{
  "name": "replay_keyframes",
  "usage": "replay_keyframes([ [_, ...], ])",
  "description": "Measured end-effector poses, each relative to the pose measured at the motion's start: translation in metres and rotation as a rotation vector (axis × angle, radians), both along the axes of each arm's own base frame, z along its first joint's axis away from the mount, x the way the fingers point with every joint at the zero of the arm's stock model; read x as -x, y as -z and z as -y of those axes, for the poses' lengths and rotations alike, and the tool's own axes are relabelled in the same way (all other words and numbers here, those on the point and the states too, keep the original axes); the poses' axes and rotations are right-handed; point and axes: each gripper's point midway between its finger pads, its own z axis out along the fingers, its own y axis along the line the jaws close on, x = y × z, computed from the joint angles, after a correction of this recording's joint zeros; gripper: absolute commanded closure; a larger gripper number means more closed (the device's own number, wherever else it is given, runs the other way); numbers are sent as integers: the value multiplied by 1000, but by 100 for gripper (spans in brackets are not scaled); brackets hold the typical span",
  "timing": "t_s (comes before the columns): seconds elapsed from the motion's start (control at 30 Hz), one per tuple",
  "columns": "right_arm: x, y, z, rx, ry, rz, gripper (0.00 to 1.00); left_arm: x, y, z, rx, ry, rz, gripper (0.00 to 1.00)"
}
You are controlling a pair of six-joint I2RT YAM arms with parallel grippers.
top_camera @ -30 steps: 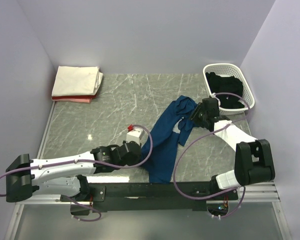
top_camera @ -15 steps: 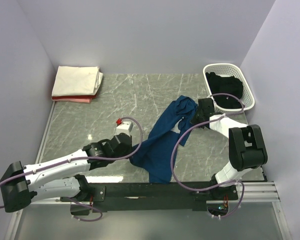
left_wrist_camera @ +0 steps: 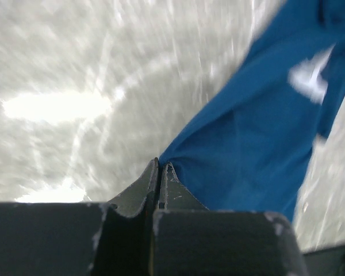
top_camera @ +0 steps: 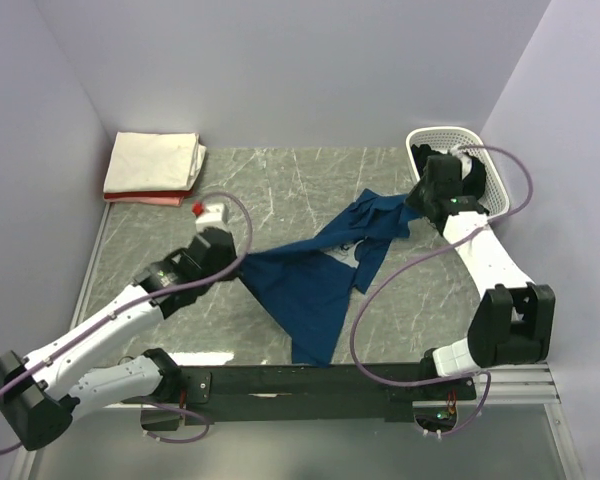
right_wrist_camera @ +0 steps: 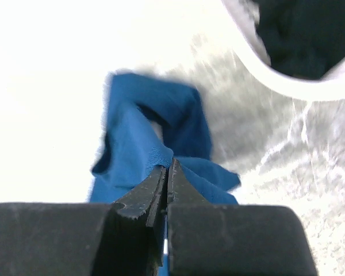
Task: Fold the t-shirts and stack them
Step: Flatten the tshirt out
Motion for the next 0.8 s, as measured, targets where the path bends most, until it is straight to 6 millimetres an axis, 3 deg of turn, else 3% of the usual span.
replay_keyframes([
  [0.17, -8, -72, 9, 16, 21, 124, 100, -34, -57, -37, -6, -126, 105, 99],
  [0.47, -3, -189, 22, -32, 20, 327, 100, -74, -157, -114, -39, -335, 287, 99],
  [0.63, 19, -260, 13, -80, -27, 478, 100, -81, -217, -127, -5, -378, 392, 99],
  [0.8, 76, -337, 12, -100, -47, 675, 100, -65, -278, -132, 54, -384, 516, 100],
])
